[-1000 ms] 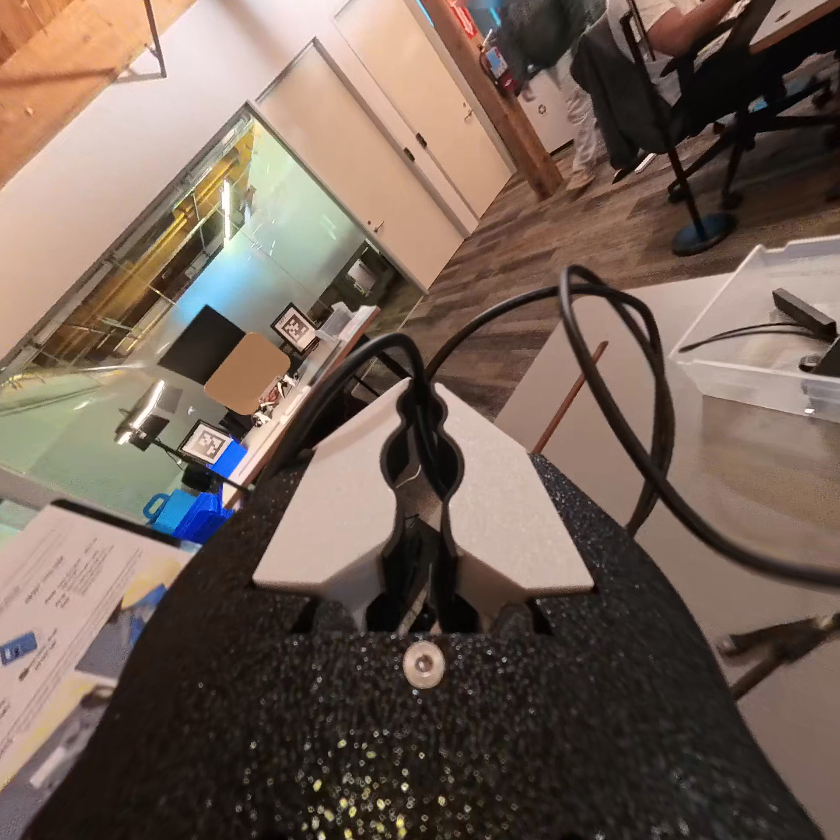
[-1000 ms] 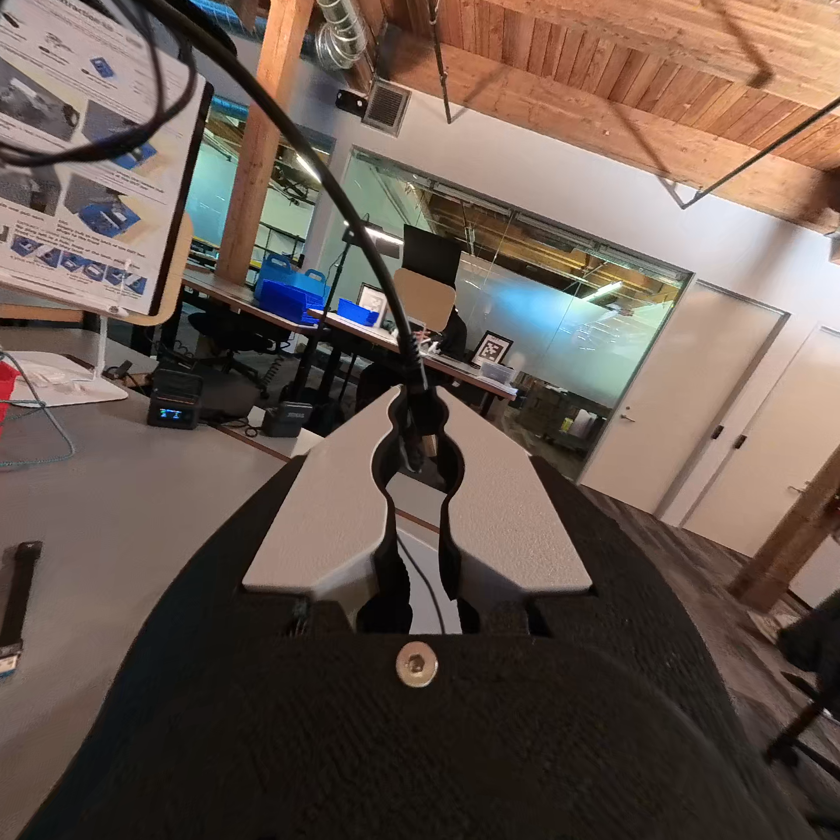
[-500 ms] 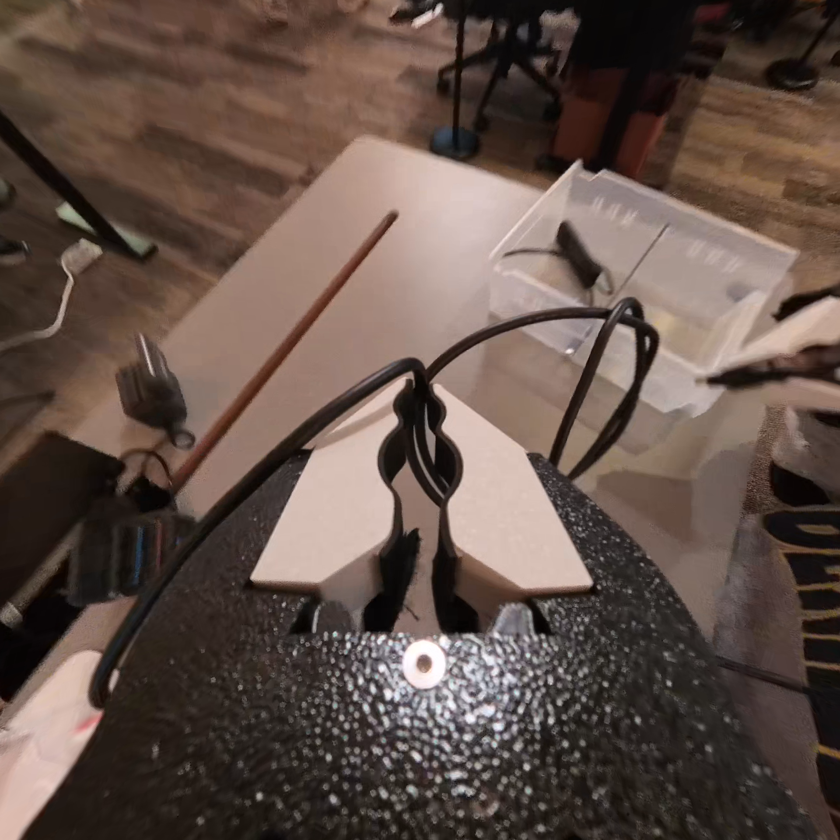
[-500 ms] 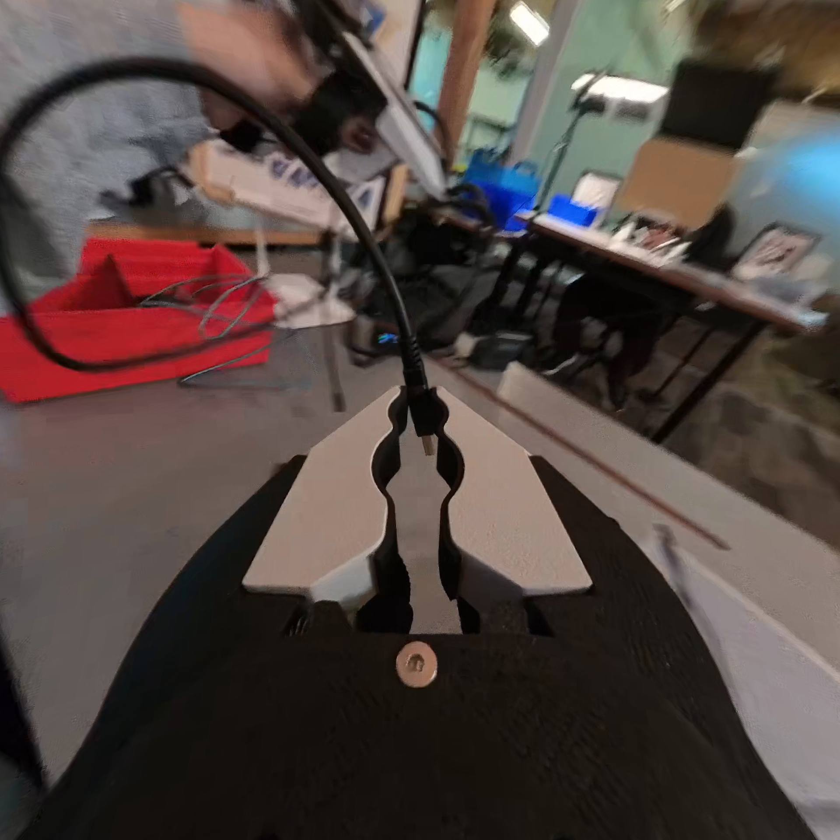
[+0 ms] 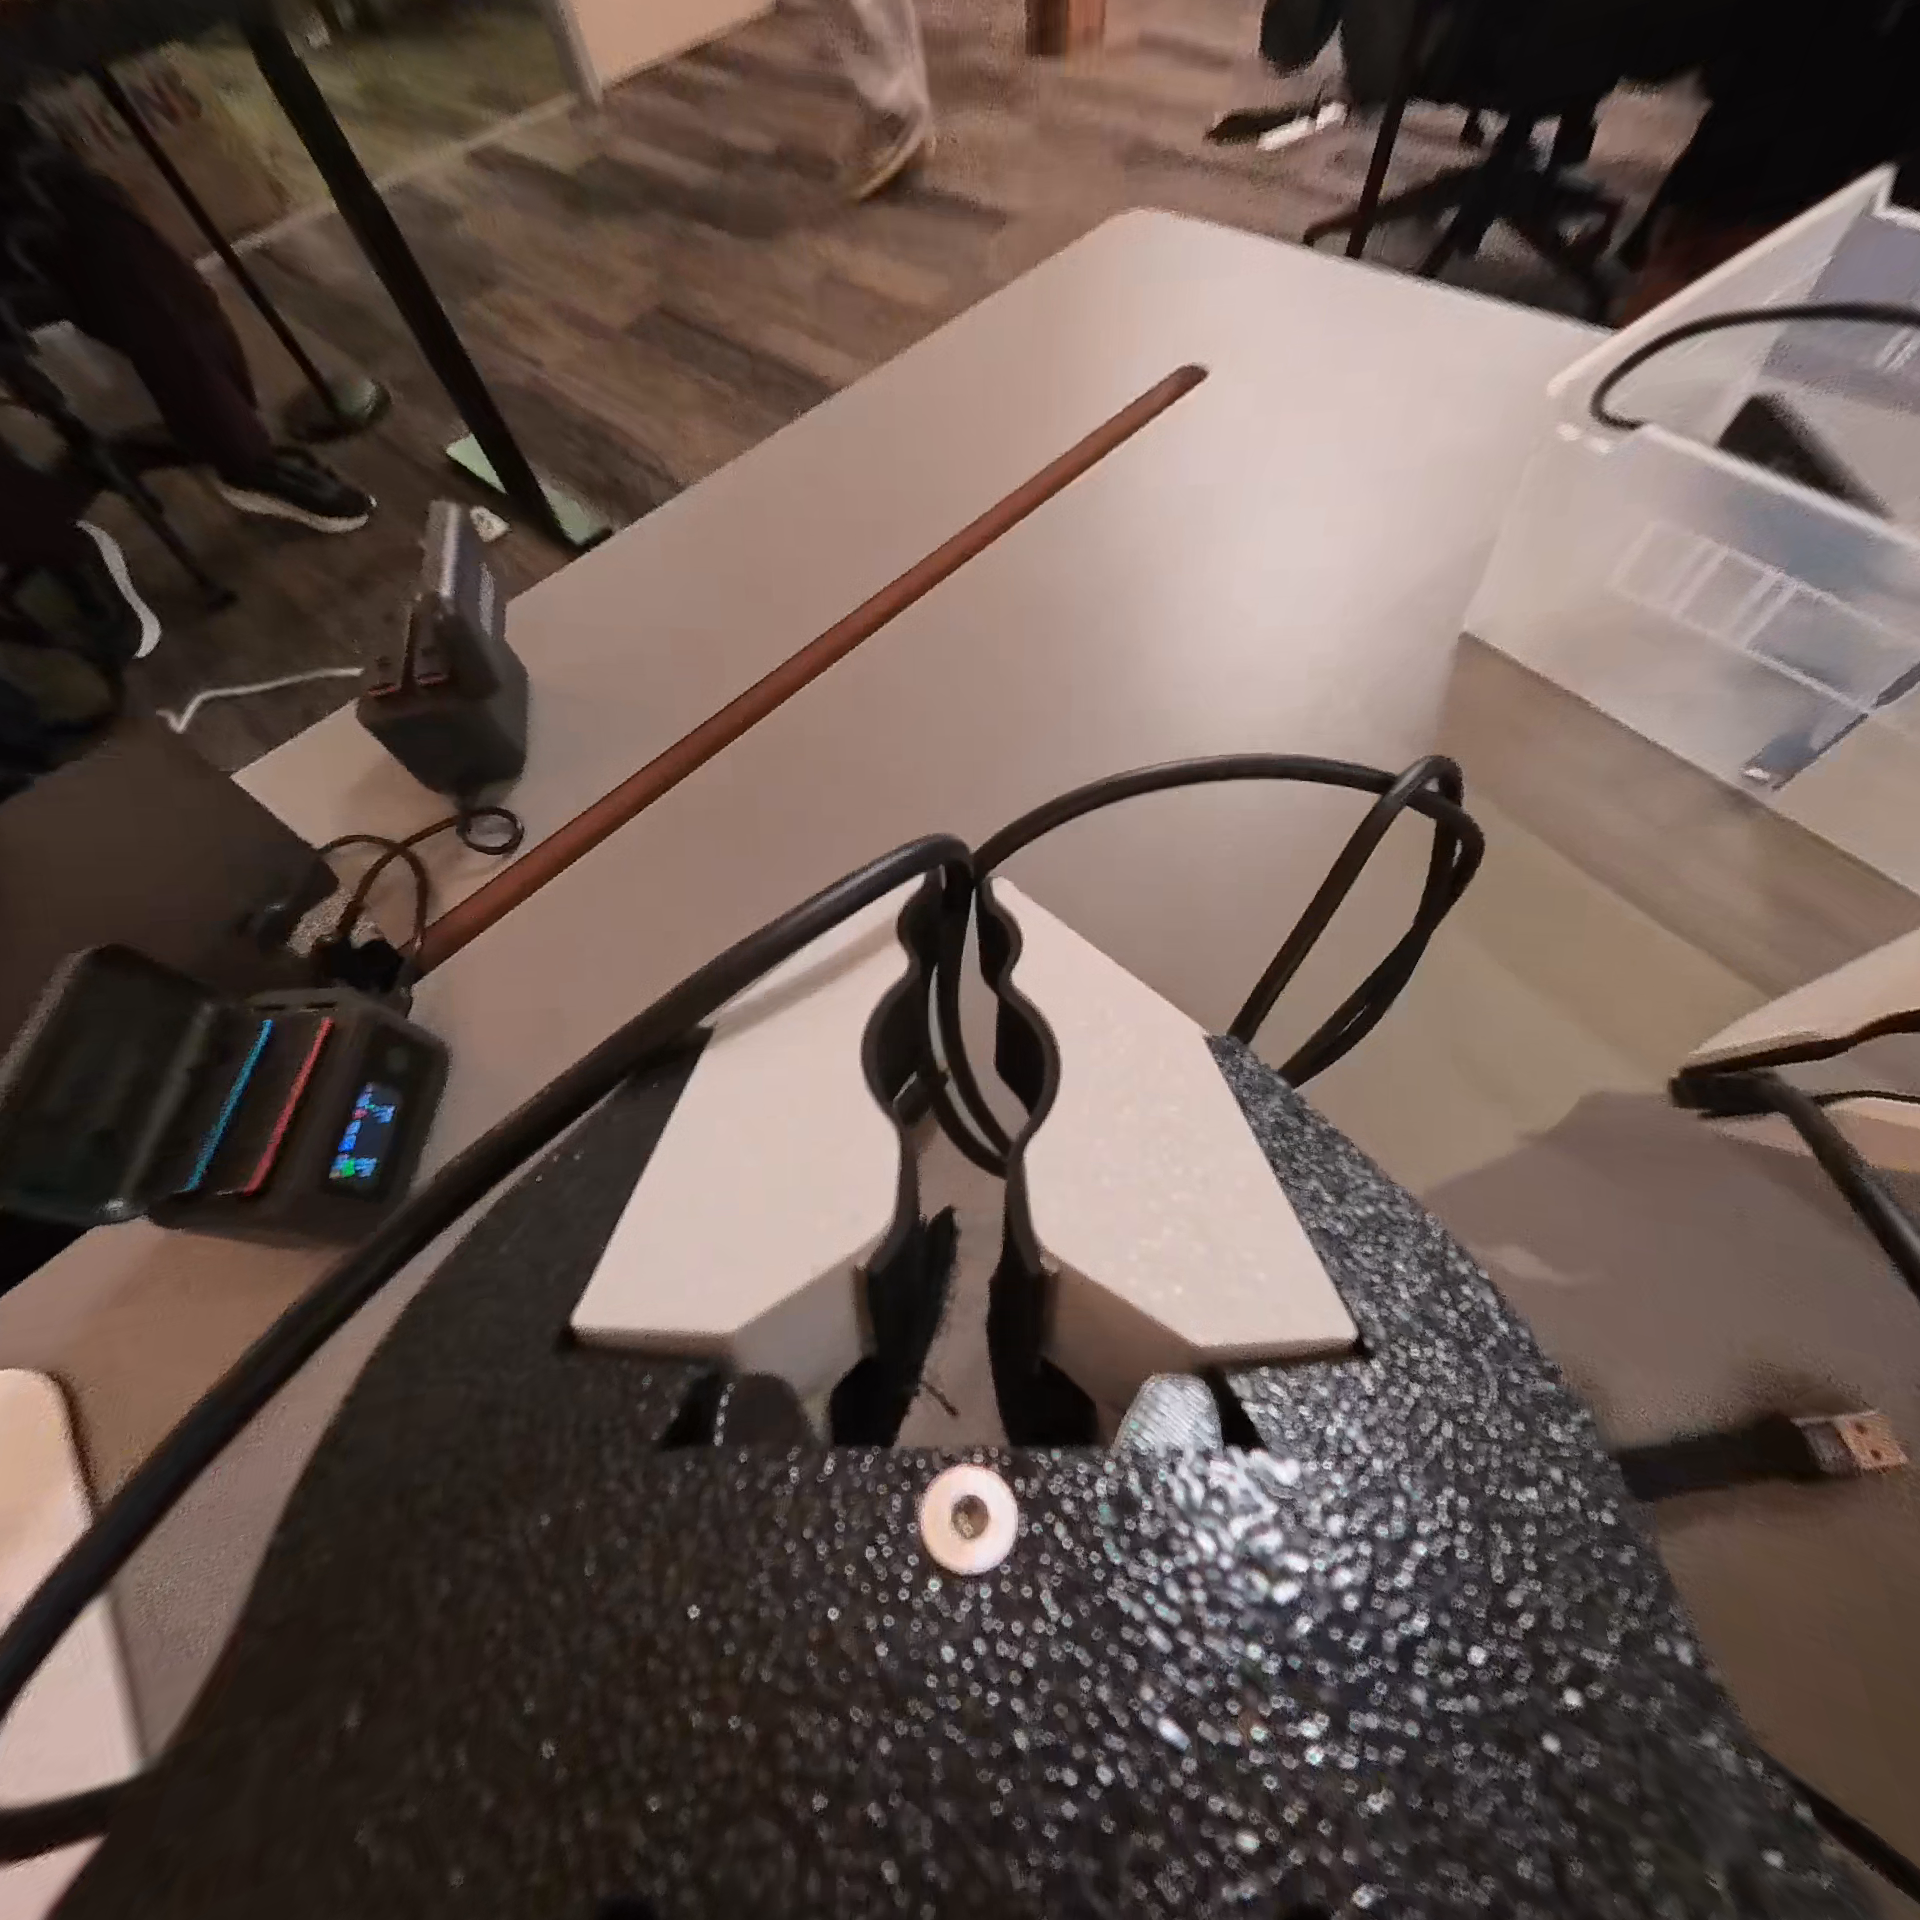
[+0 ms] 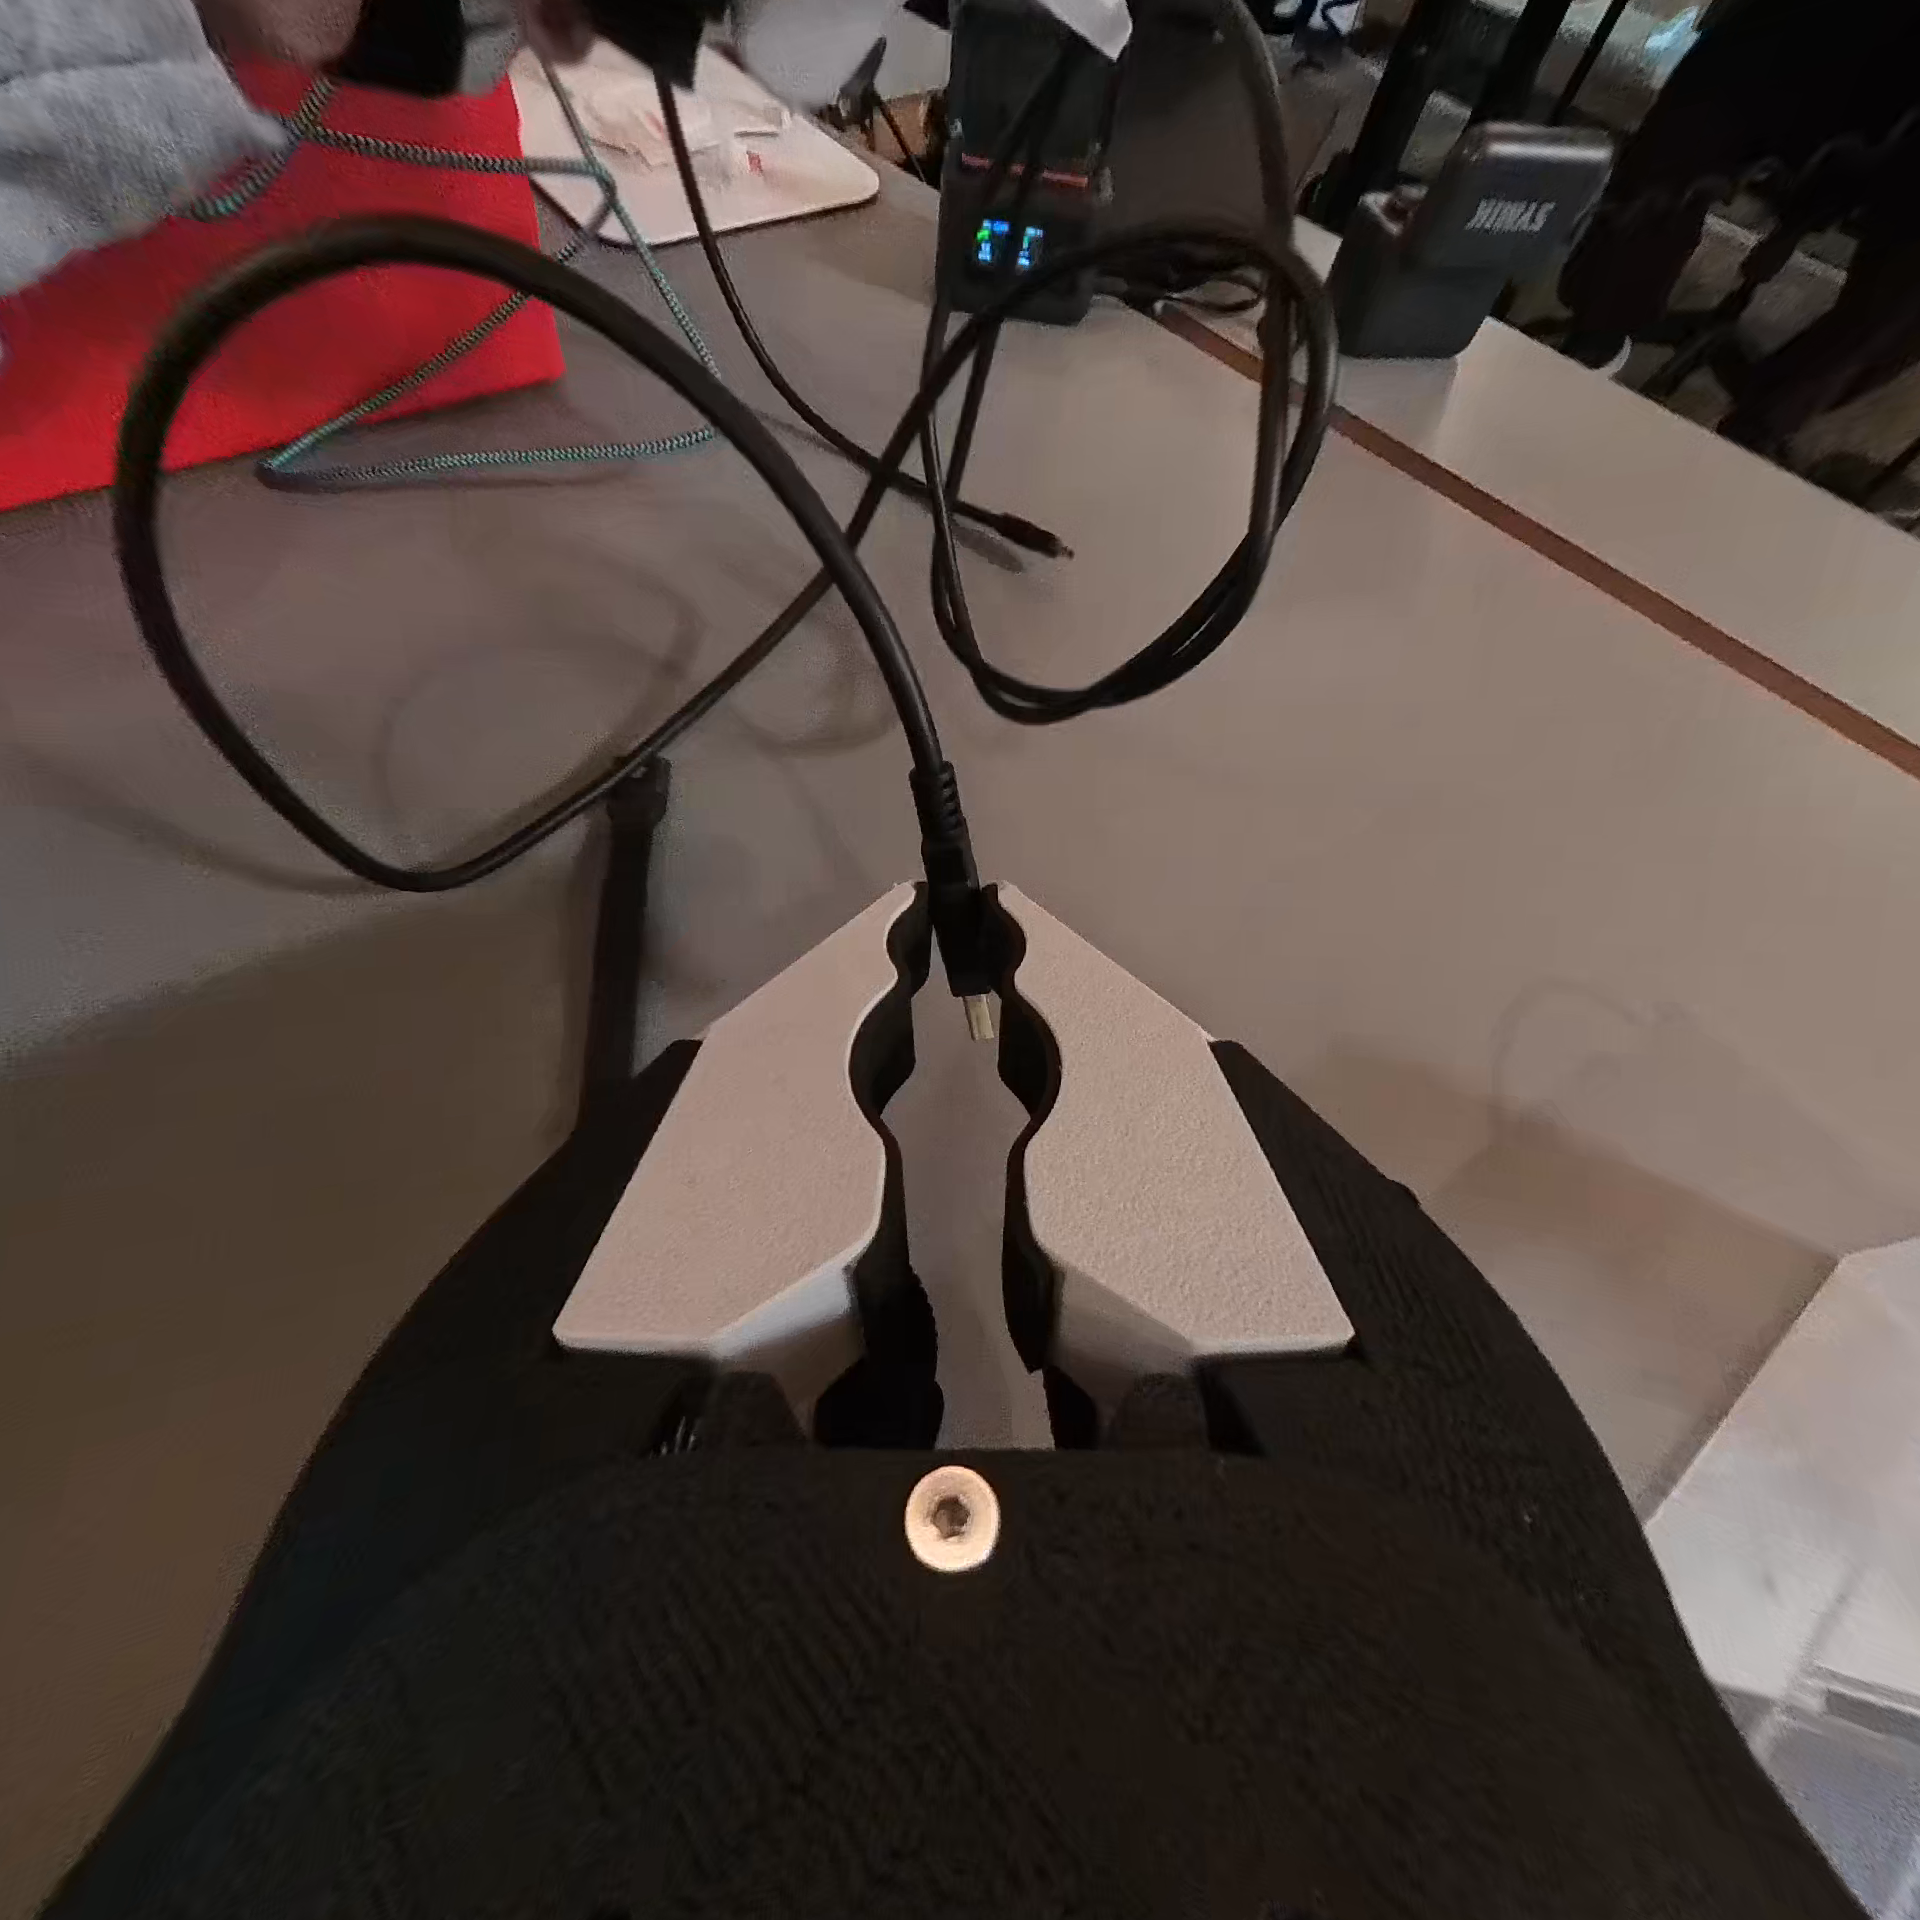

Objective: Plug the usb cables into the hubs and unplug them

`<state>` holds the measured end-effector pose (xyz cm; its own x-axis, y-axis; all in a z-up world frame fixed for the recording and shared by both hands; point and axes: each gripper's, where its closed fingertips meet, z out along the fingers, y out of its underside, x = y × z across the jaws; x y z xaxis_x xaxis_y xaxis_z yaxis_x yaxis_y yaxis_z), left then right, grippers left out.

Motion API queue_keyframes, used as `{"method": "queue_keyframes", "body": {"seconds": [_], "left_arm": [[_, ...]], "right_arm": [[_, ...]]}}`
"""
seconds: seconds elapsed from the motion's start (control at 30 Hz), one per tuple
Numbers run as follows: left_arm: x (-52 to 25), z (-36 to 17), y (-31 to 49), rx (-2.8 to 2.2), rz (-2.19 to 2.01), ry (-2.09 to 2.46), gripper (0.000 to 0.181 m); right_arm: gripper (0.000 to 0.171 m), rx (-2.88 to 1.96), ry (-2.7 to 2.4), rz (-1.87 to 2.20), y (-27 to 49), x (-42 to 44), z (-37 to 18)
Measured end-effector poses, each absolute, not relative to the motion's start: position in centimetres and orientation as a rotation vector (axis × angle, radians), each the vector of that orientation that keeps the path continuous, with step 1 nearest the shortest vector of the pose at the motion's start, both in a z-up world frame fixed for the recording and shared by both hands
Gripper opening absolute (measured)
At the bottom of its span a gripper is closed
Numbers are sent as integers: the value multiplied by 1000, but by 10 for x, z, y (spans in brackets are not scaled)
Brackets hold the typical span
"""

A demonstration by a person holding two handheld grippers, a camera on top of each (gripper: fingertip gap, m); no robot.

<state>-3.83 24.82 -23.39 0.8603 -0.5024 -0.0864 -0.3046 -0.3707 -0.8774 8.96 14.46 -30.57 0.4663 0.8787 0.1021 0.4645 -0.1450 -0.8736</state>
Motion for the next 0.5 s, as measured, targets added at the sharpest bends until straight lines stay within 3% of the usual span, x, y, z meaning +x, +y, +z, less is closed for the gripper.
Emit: {"method": "queue_keyframes", "body": {"seconds": [0.5], "left_arm": [[-15, -250, 202, -1507, -409, 618, 4]], "right_arm": [[7, -1514, -1111, 328, 165, 94, -315]]}}
